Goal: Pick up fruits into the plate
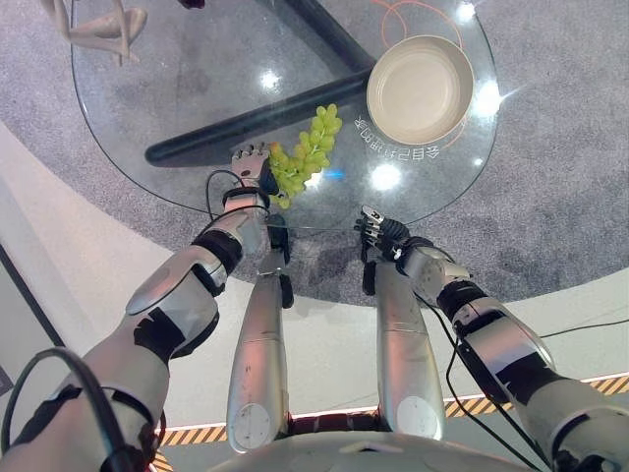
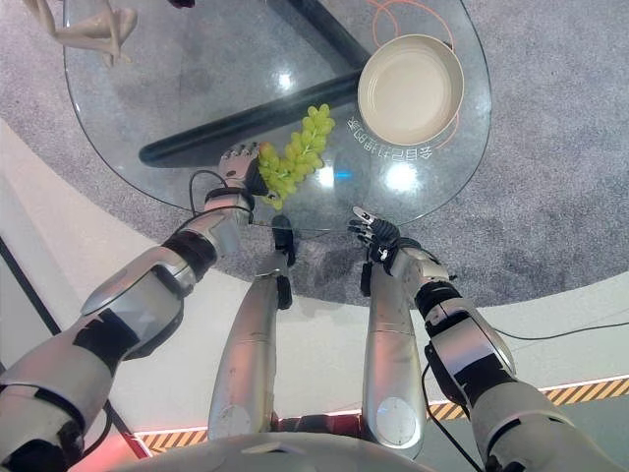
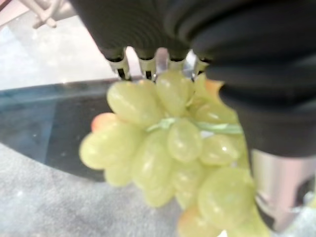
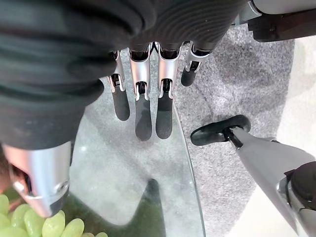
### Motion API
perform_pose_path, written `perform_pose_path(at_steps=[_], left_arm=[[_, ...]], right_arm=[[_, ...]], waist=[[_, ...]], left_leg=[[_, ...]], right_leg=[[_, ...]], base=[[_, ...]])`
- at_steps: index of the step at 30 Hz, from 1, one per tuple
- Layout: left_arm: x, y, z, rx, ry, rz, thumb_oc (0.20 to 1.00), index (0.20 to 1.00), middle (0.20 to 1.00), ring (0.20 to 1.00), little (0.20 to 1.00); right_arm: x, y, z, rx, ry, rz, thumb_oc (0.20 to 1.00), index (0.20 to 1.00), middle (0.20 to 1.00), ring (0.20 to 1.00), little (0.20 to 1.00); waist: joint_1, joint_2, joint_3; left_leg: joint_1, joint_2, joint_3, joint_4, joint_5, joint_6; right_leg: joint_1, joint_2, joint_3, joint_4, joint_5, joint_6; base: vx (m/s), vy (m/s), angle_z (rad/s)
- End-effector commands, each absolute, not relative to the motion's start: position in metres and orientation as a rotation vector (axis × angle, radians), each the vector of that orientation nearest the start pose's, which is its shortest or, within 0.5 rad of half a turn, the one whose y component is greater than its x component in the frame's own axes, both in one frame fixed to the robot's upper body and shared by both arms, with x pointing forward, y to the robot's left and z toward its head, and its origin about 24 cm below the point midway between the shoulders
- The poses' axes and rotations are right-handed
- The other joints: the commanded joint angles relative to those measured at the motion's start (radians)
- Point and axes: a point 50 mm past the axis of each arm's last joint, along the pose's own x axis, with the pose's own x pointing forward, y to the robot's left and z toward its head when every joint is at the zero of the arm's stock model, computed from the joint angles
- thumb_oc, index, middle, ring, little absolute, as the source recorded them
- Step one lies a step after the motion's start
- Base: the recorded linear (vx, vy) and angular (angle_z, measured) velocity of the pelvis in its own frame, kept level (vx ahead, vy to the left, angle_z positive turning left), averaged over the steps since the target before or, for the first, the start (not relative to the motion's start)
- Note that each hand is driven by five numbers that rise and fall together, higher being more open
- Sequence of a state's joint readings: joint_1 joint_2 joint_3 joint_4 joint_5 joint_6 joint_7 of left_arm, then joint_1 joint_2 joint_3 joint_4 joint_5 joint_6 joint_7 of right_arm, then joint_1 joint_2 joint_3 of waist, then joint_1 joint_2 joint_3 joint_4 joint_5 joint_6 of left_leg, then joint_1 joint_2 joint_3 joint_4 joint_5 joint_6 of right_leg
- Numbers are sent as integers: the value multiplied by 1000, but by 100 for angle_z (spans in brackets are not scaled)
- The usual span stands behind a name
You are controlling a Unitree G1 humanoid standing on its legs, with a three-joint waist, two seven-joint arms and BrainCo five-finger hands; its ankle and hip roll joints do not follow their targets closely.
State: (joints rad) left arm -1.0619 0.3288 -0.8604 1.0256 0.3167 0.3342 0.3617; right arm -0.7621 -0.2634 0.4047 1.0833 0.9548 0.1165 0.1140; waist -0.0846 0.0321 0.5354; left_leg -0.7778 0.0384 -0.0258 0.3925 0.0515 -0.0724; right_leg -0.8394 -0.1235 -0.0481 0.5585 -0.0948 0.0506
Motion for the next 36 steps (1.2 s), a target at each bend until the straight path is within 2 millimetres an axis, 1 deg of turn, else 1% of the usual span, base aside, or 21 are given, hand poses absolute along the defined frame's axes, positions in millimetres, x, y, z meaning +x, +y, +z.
perform_pose_path(at_steps=[1, 6, 11, 12, 13, 20, 36], left_arm=[[411, 143, 138, 1446, -4, 208, 1000, 1000, 1000, 1000, 1000], [411, 150, 137, 1516, 52, 224, 1000, 1000, 1000, 1000, 1000], [409, 152, 127, 1581, 86, 225, 1000, 1000, 1000, 1000, 1000], [409, 152, 126, 1584, 88, 223, 357, 357, 357, 357, 357], [408, 152, 124, 1588, 95, 210, 200, 200, 200, 200, 200], [405, 153, 112, 1595, 124, 187, 200, 200, 200, 200, 200], [403, 160, 105, 1589, 136, 203, 200, 200, 200, 200, 200]], right_arm=[[357, -138, 14, 447, 495, 166, 1000, 1000, 1000, 1000, 1000], [361, -139, 19, 474, 474, 162, 1000, 1000, 1000, 1000, 1000], [363, -140, 21, 506, 450, 156, 1000, 1000, 1000, 1000, 1000], [363, -140, 21, 512, 446, 155, 1000, 1000, 1000, 1000, 1000], [363, -141, 21, 520, 441, 154, 1000, 1000, 1000, 1000, 1000], [363, -142, 21, 542, 418, 151, 1000, 1000, 1000, 1000, 1000], [363, -145, 21, 567, 392, 147, 1000, 1000, 1000, 1000, 1000]], waist=[[20, -14, -15], [20, -16, -15], [21, -19, -15], [21, -19, -15], [21, -19, -15], [23, -18, -15], [29, -17, -15]], left_leg=[[-18, -90, -16, 51, -56, 55], [-47, -90, -19, 71, -63, 51], [-65, -86, -18, 78, -66, 47], [-67, -85, -19, 78, -66, 46], [-70, -84, -19, 79, -66, 46], [-77, -85, -23, 71, -63, 43], [-50, -91, -31, 36, -50, 39]], right_leg=[[2, 119, -16, -45, 65, -12], [-25, 118, -17, -31, 63, -11], [-43, 114, -20, -26, 64, -9], [-45, 113, -20, -25, 64, -8], [-49, 113, -21, -23, 64, -8], [-58, 114, -21, -25, 66, -6], [-32, 115, -27, -64, 77, -5]], base=[[13, -31, -5], [3, -7, -1], [6, -6, -2], [0, 0, 0], [4, 5, -4], [-2, 1, -3], [-2, 0, -1]])
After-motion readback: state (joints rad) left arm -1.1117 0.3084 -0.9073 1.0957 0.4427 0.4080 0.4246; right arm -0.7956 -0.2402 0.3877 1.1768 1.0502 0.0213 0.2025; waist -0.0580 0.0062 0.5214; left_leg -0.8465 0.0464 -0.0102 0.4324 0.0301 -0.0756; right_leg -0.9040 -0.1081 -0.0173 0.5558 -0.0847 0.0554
